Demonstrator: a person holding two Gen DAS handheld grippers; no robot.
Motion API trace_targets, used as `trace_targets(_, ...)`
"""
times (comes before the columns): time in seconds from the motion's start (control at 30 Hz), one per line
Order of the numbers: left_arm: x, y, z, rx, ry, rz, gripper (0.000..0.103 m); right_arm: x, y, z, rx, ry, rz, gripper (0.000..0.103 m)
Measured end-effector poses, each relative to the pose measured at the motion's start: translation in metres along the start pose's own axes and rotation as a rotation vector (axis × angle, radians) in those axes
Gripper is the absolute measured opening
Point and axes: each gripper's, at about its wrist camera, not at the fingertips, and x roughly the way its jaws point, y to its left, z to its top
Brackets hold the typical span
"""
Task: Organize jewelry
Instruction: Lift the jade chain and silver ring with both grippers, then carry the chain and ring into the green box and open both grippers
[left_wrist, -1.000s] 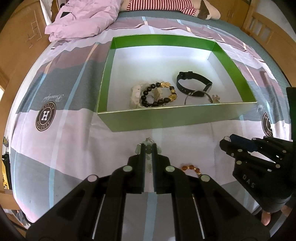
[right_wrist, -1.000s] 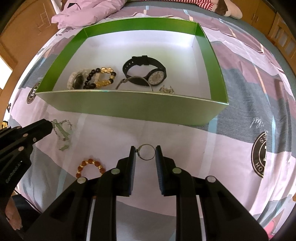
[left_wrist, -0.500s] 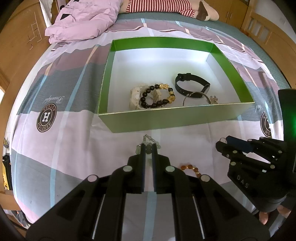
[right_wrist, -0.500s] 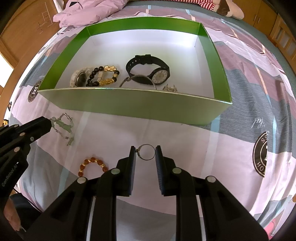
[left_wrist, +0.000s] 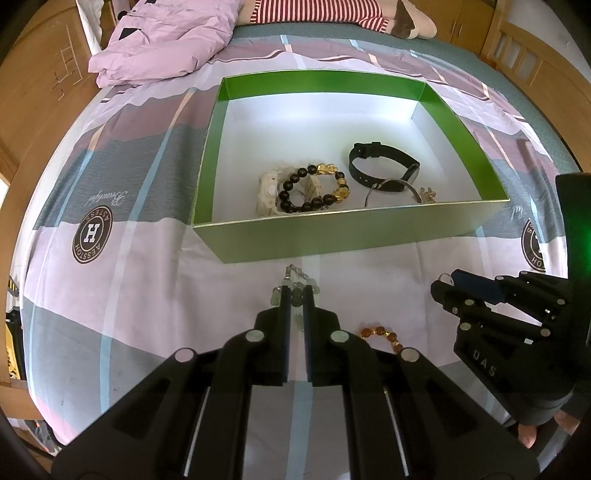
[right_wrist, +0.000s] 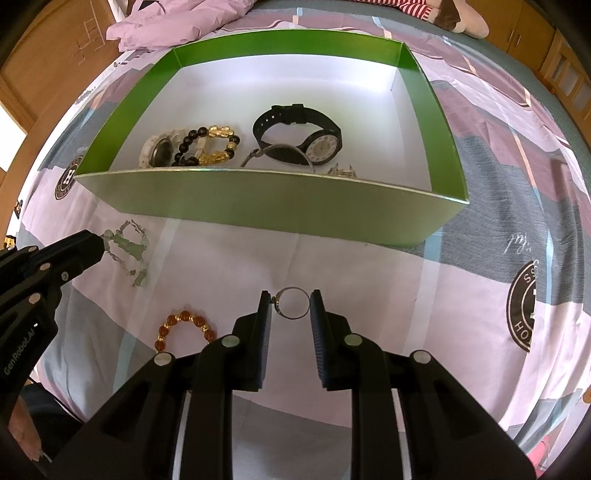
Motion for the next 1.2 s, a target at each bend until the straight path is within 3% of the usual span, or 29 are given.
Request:
trace_targets(0.63, -0.003, 0.003, 0.001, -0.004, -0.009, -0.005, 0.006, 0.0, 0.0, -0.001, 0.004, -0.004, -0.001, 0.021)
trace_targets(0.8, -0.03, 0.012, 0.009, 0.004, -0.106, -0.054, 0.006, -0.007, -0.002, -0.001, 0.008, -0.017, 0.018, 0.021)
trace_targets(0.93, -0.053, 0.025, 0.018, -0.008, -0.202, -0.075, 0.006, -0.03, -0.008, 0.002, 0.038, -0.056, 0.101, 0.021)
trace_targets(1.2, -0.057, 0.034, 0.033, -0.04, -0.219, -0.095, 0.006, -0.064, -0.023, 0.007, 0.079, -0.138, 0.189, 0.021)
